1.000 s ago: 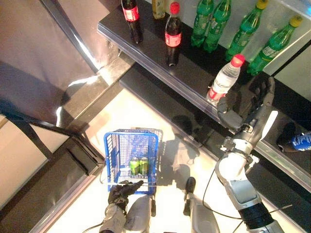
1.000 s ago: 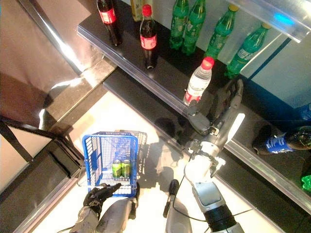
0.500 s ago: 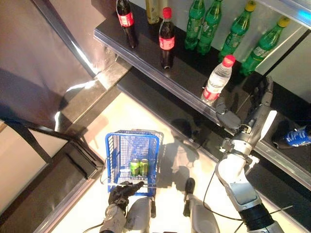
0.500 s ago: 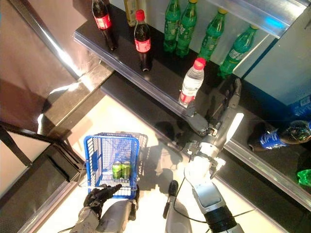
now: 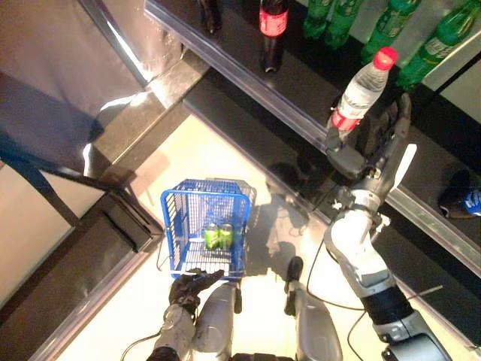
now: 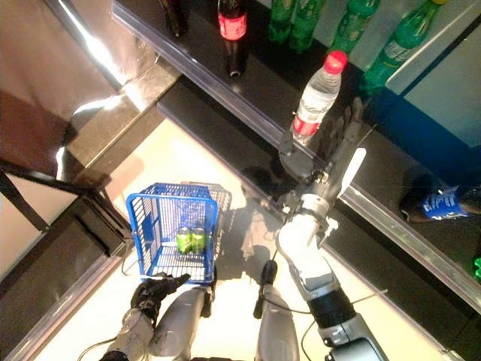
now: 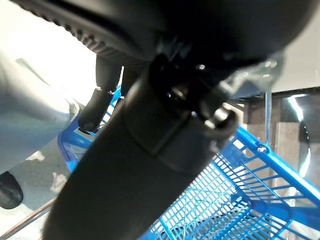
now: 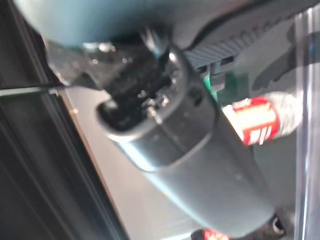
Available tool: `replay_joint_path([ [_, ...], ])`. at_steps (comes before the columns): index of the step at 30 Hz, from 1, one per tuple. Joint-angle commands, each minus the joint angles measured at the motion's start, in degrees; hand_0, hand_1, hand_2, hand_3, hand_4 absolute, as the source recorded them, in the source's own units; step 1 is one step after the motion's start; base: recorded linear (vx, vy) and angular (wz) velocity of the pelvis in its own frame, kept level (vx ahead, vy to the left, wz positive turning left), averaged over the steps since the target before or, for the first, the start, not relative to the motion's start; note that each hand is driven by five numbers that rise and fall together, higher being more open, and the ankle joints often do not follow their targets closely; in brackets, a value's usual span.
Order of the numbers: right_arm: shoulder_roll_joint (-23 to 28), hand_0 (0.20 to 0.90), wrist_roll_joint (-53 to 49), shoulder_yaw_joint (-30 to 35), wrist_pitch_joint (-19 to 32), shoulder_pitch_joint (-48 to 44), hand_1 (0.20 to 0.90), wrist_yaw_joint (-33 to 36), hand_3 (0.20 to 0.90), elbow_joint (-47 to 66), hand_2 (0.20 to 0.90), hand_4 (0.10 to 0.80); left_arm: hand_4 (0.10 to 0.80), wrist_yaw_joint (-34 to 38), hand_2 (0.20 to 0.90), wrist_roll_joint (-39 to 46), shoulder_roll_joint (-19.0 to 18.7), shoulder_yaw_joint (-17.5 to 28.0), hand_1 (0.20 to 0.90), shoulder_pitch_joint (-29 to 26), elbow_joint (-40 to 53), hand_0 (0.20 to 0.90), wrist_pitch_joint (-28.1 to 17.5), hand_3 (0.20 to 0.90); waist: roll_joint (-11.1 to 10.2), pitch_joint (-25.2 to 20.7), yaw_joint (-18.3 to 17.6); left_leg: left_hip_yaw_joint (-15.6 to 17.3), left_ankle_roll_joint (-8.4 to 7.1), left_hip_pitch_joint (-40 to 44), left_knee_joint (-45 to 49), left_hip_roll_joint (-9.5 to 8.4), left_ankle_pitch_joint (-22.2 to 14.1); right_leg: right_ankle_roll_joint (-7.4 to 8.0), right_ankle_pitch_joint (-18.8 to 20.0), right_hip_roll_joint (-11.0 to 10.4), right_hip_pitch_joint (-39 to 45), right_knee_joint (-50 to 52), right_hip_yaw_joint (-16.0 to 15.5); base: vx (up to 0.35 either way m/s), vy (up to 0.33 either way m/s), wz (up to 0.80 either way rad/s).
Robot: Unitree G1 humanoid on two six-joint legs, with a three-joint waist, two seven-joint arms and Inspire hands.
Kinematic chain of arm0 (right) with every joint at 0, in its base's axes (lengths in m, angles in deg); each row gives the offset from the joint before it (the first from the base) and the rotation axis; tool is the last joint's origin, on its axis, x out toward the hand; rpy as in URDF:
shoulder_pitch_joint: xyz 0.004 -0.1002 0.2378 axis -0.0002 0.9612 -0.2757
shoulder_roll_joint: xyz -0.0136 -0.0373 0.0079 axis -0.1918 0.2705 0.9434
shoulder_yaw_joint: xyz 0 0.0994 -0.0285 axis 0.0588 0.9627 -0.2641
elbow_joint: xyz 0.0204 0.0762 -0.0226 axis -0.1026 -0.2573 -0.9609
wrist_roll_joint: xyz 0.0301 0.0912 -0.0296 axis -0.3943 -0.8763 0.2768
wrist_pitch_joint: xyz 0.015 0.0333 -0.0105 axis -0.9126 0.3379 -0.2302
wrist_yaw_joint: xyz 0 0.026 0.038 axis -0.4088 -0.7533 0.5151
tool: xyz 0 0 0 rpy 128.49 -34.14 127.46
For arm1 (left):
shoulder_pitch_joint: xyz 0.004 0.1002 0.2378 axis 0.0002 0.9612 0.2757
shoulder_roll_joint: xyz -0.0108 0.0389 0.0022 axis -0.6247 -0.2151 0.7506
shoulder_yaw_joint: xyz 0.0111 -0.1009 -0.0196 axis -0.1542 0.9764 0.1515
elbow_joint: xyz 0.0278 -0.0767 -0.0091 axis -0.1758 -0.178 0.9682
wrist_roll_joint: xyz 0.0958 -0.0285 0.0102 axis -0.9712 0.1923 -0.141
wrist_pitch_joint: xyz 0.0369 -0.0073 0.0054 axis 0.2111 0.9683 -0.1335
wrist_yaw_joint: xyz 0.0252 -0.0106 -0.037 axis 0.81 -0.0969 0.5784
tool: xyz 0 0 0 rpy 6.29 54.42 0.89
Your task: Pick up the drink and place into the basket.
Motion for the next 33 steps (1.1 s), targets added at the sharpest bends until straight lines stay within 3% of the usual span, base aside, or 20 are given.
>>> replay_joint_path([
  [1, 0.6, 0.900, 3.3, 2.9, 2.7, -6.0, 0.900, 4.7, 0.900, 5.9, 0.900, 0.800, 0.100, 0.1, 0.300, -1.6, -2.2, -2.9, 0.300, 9.2, 0.7, 0.300, -0.4, 0.200, -1.0, -0.7, 0.9, -1.2, -1.36, -6.4, 7.3, 0.58, 2.4, 0.69, -3.4, -1.9, 2.0, 3.9, 2.1, 0.000, 0.000, 0.00],
  [23, 5.0, 0.900, 1.1, 8.6, 0.4, -16.9, 0.900, 9.6, 0.900, -2.4, 0.900, 0.800, 0.100, -1.1, 0.300, -1.6, -3.1, -3.0, 0.300, 7.7, 1.8, 0.300, 1.5, 0.200, -0.4, 1.0, 2.5, -2.5, -0.08, -10.2, 10.1, -0.31, 0.7, 0.74, -4.0, -2.2, -3.0, 7.8, 2.3, 0.014, 0.004, 0.01],
  [33, 7.7, 0.900, -4.1, 10.3, 1.2, -20.0, 0.900, 5.5, 0.900, -6.8, 0.900, 0.800, 0.100, -1.8, 0.300, -1.0, -4.1, -3.4, 0.300, 7.9, 2.0, 0.300, 2.0, 0.200, -0.1, 1.0, 3.2, -3.0, 0.45, -10.7, 10.2, -0.94, 0.2, 0.95, -4.2, -2.5, -4.6, 9.3, 2.2, 0.015, 0.004, 0.02],
])
